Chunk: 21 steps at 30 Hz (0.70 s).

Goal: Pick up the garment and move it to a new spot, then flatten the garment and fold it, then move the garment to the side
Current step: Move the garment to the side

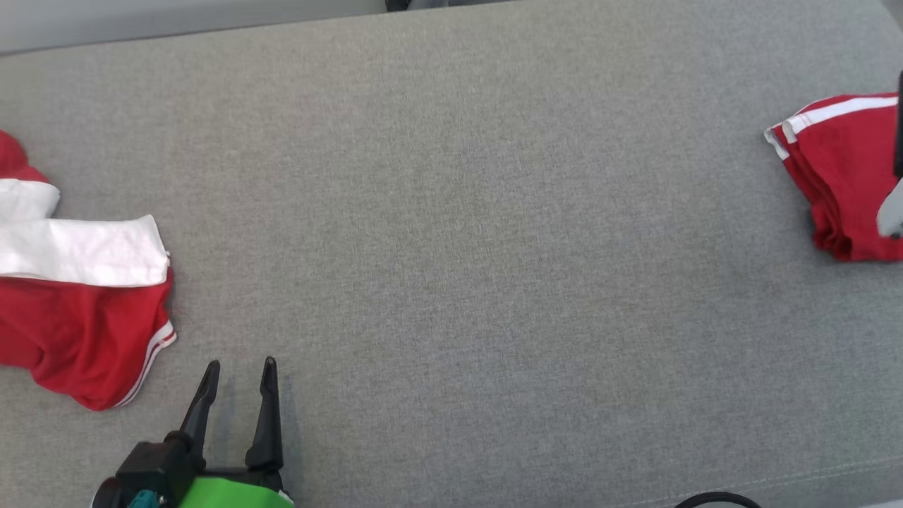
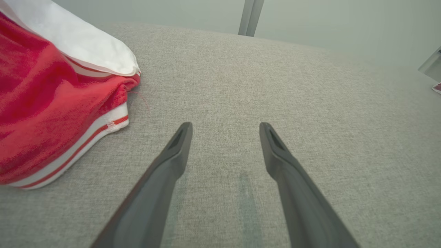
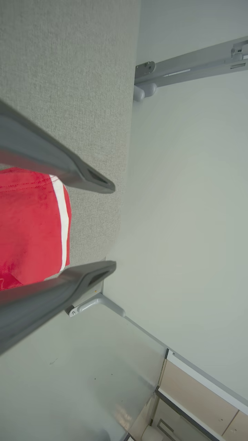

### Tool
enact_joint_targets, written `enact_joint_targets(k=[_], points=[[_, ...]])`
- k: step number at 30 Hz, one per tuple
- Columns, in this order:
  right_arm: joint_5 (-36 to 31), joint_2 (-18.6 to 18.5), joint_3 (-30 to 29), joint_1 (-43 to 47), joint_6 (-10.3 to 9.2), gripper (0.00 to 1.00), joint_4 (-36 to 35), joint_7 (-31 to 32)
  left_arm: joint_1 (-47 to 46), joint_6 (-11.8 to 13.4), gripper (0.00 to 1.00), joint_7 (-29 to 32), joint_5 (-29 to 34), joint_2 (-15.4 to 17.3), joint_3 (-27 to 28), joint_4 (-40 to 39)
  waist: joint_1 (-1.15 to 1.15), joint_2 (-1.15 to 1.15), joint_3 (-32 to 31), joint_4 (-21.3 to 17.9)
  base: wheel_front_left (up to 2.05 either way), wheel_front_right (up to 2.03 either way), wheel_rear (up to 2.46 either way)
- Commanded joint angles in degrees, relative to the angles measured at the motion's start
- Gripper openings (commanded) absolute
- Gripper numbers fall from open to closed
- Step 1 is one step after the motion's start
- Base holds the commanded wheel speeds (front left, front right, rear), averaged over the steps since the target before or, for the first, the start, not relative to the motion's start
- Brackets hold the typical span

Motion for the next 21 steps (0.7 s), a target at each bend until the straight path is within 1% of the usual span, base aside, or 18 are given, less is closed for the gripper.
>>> enact_joint_targets(k=[1,5,8,12,14,16,21], points=[[1.2,0.3,0.4,3.8,-0.08,1.0,-2.6,-0.5,1.4,0.4,1.0,-0.2,-0.3,0.0,0.3,0.2,0.0,0.0,-7.2,0.9,0.0,0.0,0.0],[3.0,3.2,1.8,16.9,-0.08,1.0,-13.5,-2.9,3.0,0.6,1.0,-0.2,0.0,-0.2,0.4,0.4,0.0,0.0,-10.9,3.0,0.0,0.0,0.0],[2.7,5.9,3.1,26.4,-0.08,1.0,-18.7,-5.1,3.3,0.5,1.0,-0.2,0.4,-0.3,0.5,0.8,0.0,0.0,-12.6,4.5,0.0,0.0,0.0],[0.7,9.6,4.7,34.8,-0.08,1.0,-19.5,-7.4,3.0,0.5,1.0,-0.2,0.8,-0.3,1.2,1.9,0.0,0.0,-14.3,6.3,0.0,0.0,0.0],[1.3,11.7,5.5,37.5,-0.08,1.0,-18.7,-8.1,3.0,0.4,1.0,-0.2,1.2,-0.4,1.2,2.6,0.0,0.0,-15.1,6.8,0.0,0.0,0.0],[0.8,13.1,5.9,39.5,-0.08,1.0,-17.8,-8.4,3.2,0.3,1.0,-0.2,1.5,-0.4,1.2,3.1,0.0,0.0,-15.7,7.0,0.0,0.0,0.0],[-1.1,16.9,5.9,41.5,-0.08,1.0,-18.4,-8.4,1.9,0.1,1.0,-0.2,2.1,-0.4,1.6,4.2,0.0,0.0,-16.0,7.2,0.0,0.0,0.0]])
